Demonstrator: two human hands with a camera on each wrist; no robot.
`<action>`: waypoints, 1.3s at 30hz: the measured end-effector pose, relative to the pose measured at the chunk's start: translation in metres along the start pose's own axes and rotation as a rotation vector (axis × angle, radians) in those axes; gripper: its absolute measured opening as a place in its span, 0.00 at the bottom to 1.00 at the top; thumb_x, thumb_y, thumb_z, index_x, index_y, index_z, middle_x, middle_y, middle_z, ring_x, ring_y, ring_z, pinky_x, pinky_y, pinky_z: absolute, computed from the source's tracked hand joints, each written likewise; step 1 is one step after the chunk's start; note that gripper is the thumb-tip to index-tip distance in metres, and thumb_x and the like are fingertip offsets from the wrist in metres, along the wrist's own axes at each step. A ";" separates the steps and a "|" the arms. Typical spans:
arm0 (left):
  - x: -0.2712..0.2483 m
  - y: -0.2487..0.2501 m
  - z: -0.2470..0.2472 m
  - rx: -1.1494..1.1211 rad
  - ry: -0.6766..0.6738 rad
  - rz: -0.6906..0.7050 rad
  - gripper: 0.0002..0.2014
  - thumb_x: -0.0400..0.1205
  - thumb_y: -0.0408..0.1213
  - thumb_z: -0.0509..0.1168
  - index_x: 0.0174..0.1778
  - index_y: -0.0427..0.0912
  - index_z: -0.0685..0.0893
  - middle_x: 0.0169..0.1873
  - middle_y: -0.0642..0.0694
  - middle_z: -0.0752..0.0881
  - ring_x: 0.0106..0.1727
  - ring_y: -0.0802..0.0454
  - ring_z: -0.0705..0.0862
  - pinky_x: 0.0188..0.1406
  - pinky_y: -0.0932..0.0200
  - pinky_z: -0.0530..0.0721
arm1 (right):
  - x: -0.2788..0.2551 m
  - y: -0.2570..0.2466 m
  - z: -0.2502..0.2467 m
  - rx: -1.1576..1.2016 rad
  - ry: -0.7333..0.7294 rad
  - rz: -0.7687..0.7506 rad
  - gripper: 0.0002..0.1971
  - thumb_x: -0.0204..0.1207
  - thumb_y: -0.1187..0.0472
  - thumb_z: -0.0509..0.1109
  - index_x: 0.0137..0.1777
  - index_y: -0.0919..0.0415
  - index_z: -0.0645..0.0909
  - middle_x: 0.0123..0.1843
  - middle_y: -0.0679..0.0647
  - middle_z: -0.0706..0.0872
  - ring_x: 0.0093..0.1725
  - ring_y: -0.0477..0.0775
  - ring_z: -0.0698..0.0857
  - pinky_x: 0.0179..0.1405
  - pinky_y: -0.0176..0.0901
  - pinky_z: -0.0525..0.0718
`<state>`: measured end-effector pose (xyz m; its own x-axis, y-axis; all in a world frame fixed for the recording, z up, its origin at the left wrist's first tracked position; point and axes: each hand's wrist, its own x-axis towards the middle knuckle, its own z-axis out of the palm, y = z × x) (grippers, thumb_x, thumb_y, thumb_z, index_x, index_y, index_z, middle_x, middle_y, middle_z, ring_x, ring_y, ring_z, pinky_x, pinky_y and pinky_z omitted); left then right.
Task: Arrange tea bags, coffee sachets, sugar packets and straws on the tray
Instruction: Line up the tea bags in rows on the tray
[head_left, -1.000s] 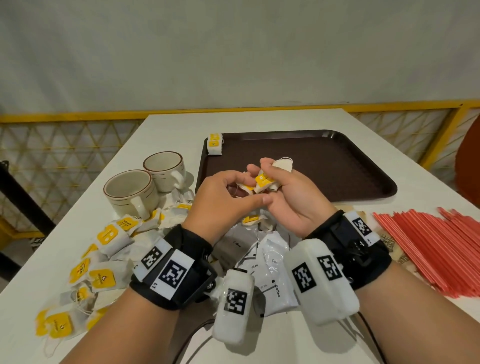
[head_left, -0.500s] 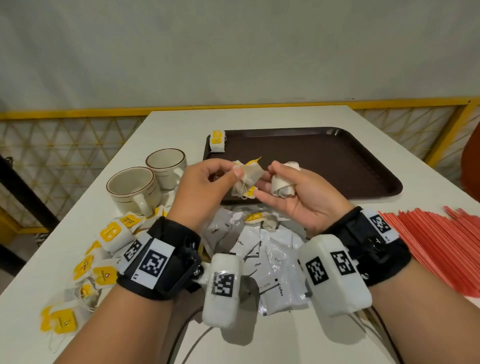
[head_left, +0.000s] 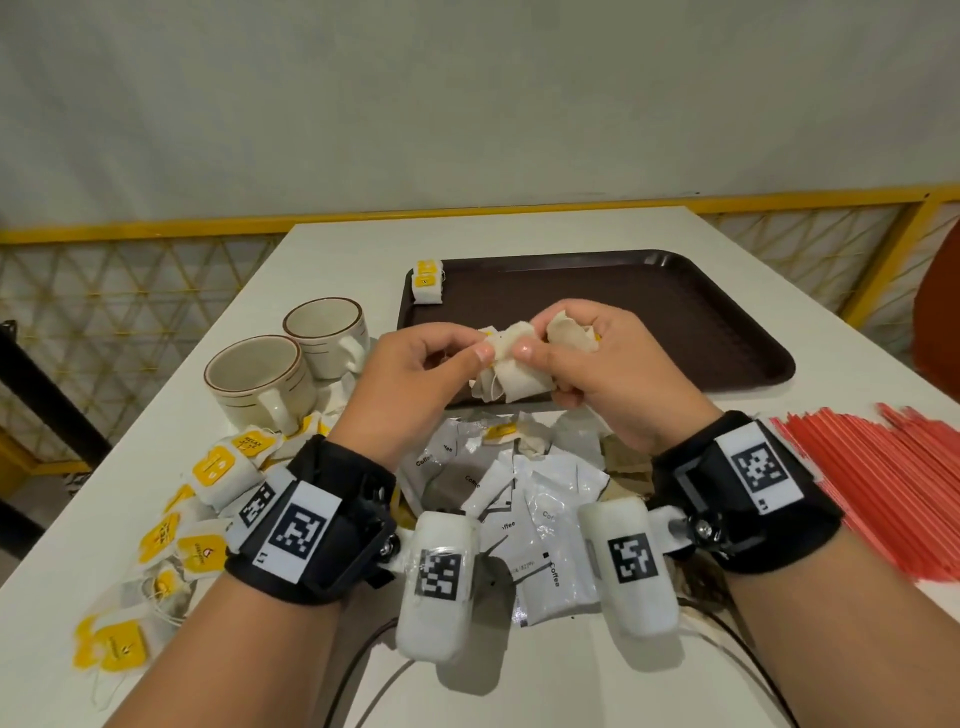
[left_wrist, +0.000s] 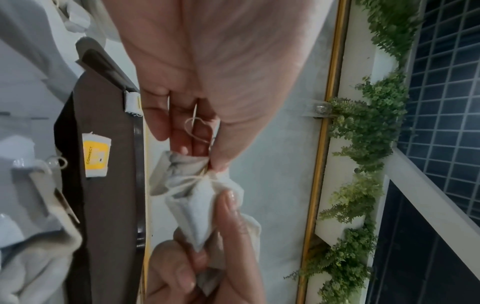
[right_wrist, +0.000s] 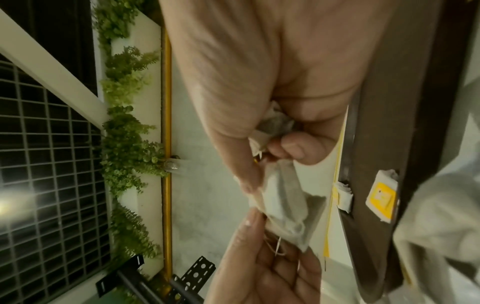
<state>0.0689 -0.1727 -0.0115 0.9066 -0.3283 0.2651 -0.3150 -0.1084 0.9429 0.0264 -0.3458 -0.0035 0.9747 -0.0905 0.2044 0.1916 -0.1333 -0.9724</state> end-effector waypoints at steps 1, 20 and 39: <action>0.000 -0.001 0.001 0.004 0.008 0.007 0.06 0.80 0.31 0.68 0.45 0.45 0.90 0.46 0.39 0.90 0.52 0.35 0.86 0.60 0.35 0.83 | 0.001 0.001 0.000 0.034 0.048 0.003 0.04 0.75 0.66 0.74 0.41 0.63 0.81 0.28 0.46 0.81 0.25 0.43 0.75 0.22 0.37 0.74; 0.005 -0.006 -0.002 -0.012 0.079 0.008 0.09 0.81 0.31 0.67 0.47 0.52 0.89 0.45 0.47 0.91 0.50 0.44 0.89 0.56 0.42 0.87 | -0.002 -0.003 -0.006 0.127 -0.122 0.024 0.10 0.73 0.73 0.71 0.52 0.61 0.81 0.37 0.55 0.82 0.28 0.47 0.75 0.24 0.36 0.73; -0.002 0.002 0.006 -0.178 -0.077 -0.010 0.13 0.72 0.36 0.74 0.52 0.45 0.85 0.46 0.41 0.89 0.45 0.51 0.88 0.41 0.63 0.85 | 0.002 0.006 0.009 0.208 -0.018 0.111 0.03 0.74 0.67 0.74 0.46 0.63 0.84 0.27 0.50 0.81 0.26 0.44 0.74 0.24 0.33 0.77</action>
<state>0.0649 -0.1785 -0.0111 0.8832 -0.3995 0.2456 -0.2451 0.0533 0.9680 0.0304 -0.3375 -0.0103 0.9926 -0.0759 0.0948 0.1010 0.0826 -0.9914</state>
